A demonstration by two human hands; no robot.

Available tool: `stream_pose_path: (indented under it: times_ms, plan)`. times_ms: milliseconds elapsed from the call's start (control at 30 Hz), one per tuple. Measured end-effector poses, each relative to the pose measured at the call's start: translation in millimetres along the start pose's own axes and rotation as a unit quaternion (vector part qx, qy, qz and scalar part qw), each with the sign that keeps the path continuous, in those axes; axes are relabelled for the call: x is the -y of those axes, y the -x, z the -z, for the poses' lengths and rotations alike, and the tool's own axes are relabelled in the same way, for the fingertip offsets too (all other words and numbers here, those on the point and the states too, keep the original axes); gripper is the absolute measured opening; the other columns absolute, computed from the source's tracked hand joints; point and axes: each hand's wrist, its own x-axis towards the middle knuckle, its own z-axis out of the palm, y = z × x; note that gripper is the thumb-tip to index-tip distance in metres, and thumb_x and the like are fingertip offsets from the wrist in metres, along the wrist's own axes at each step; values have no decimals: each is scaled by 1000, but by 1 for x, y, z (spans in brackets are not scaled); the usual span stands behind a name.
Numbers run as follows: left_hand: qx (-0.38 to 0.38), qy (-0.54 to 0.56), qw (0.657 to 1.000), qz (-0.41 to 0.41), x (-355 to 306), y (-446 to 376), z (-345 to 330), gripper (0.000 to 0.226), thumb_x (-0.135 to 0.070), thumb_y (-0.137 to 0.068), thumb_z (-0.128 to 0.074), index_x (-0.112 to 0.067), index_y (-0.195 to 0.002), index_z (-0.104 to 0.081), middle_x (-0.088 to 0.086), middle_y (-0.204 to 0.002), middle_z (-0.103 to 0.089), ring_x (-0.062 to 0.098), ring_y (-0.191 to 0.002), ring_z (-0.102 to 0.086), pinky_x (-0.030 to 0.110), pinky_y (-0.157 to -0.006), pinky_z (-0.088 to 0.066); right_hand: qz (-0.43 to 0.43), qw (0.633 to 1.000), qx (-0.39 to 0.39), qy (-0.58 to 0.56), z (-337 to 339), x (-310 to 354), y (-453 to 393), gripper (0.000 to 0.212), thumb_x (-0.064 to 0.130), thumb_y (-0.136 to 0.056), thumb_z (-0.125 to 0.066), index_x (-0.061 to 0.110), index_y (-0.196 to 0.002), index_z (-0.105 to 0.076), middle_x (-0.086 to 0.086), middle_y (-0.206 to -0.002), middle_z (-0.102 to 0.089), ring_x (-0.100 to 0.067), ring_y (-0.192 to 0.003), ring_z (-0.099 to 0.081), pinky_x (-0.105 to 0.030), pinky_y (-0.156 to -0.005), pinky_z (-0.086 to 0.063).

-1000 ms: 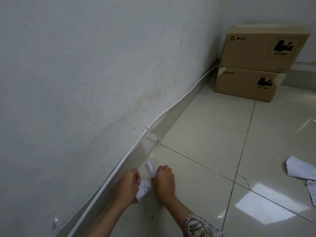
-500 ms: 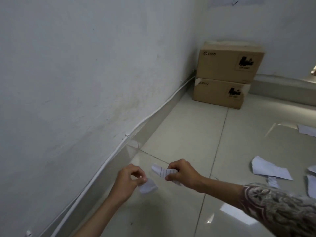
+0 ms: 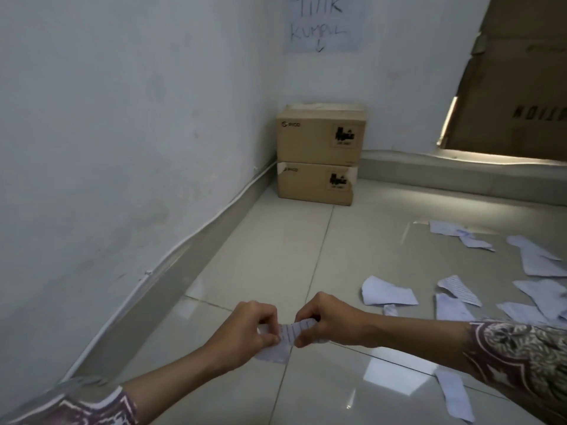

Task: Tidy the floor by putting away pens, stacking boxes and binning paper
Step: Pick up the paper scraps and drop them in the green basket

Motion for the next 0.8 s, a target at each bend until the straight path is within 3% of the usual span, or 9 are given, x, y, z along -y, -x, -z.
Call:
stream_pose_path:
  times_ms: [133, 300, 500, 600, 700, 800]
  plan:
    - [20, -7, 1000, -19, -22, -21, -15, 35, -10, -76, -70, -30, -58, -48, -8, -67, -58, 0, -62, -49, 10, -56, -39, -36, 999, -37, -17, 26, -28, 32, 18, 13, -77, -73, 3, -71, -60, -3, -63, -49, -8, -57, -43, -16, -53, -36]
    - [22, 21, 999, -18, -39, -50, -37, 32, -7, -79, -68, -24, -63, -47, -6, -65, -52, 4, -60, -46, 12, -54, -39, -116, 984, -128, -54, 62, -93, 61, 14, 9, -81, -70, 1, -92, -67, 3, -69, -56, -6, -63, -50, -14, -57, -42]
    - [13, 82, 996, 31, -38, -72, -67, 22, -3, -82, -64, -18, -84, -48, -1, -64, -59, 9, -58, -50, 10, -51, -39, -203, 948, -237, -56, 83, -174, 74, 4, 5, -82, -66, 3, -82, -62, -9, -76, -58, -13, -65, -48, -18, -58, -39]
    - [13, 94, 994, 58, -34, -82, -80, 22, -2, -83, -63, -13, -100, -53, 0, -67, -59, 10, -61, -53, 13, -57, -43, -226, 937, -259, -53, 82, -201, 64, 9, 7, -83, -67, 2, -87, -62, -7, -77, -56, -13, -67, -48, -21, -63, -39]
    - [-3, 104, 991, 83, -31, -93, -90, 19, -2, -83, -63, -11, -99, -58, -1, -70, -59, 11, -65, -55, 16, -60, -46, -241, 927, -285, -43, 77, -220, 47, 23, 11, -81, -69, -3, -99, -62, -7, -84, -55, -17, -76, -49, -24, -69, -37]
    - [-15, 118, 988, 103, -24, -100, -97, 11, 0, -81, -63, -6, -90, -61, 9, -73, -63, 17, -67, -55, 26, -62, -46, -248, 919, -306, -33, 68, -232, 28, 25, 14, -79, -70, -6, -92, -62, -7, -80, -49, -17, -75, -43, -23, -66, -30]
